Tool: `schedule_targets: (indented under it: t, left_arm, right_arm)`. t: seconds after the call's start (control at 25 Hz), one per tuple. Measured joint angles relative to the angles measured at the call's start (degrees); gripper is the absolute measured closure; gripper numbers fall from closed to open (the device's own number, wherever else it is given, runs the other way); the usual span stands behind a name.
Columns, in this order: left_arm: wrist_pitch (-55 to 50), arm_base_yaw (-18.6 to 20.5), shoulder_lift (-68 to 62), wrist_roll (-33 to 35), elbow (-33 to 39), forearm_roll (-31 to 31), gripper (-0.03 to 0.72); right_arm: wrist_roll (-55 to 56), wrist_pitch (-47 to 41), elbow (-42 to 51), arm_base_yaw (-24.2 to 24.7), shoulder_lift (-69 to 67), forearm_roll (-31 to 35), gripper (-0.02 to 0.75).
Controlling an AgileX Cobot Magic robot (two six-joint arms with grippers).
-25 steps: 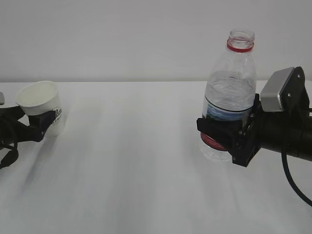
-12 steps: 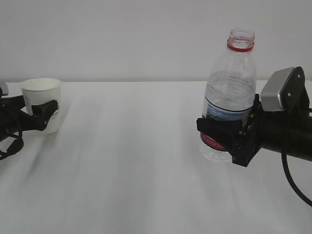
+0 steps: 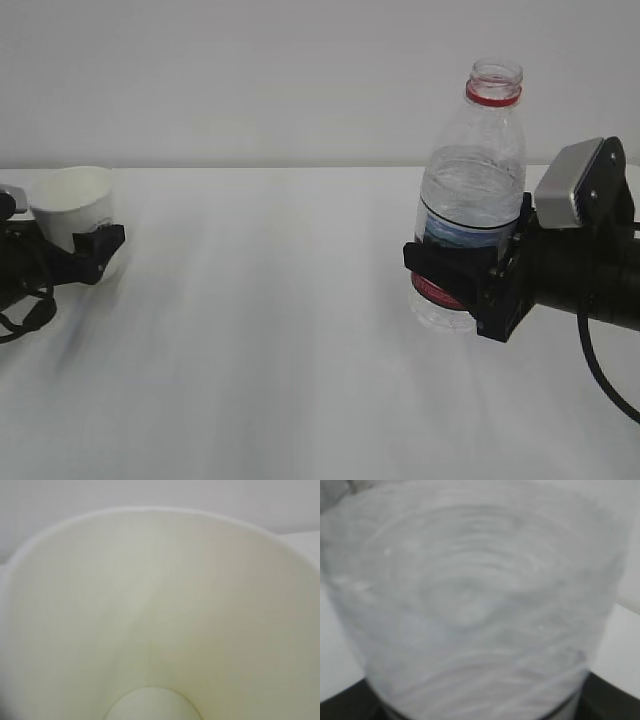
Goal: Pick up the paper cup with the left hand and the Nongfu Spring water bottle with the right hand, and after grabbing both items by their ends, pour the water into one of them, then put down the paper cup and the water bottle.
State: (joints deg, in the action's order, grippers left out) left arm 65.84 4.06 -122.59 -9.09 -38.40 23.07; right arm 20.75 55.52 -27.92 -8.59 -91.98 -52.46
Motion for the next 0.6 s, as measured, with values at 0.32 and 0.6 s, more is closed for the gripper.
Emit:
schedule_targets:
  t: [0.32,0.6]
  left_arm:
    - [0.0,0.0,-1.2,0.0,0.0,0.1,0.000]
    - [0.0,0.0,-1.2,-0.1,0.0,1.1,0.059]
  right_arm:
    - [0.0,0.0,0.0,0.0,0.0,0.0,0.262]
    - [0.0,0.0,0.0,0.0,0.0,0.0,0.262]
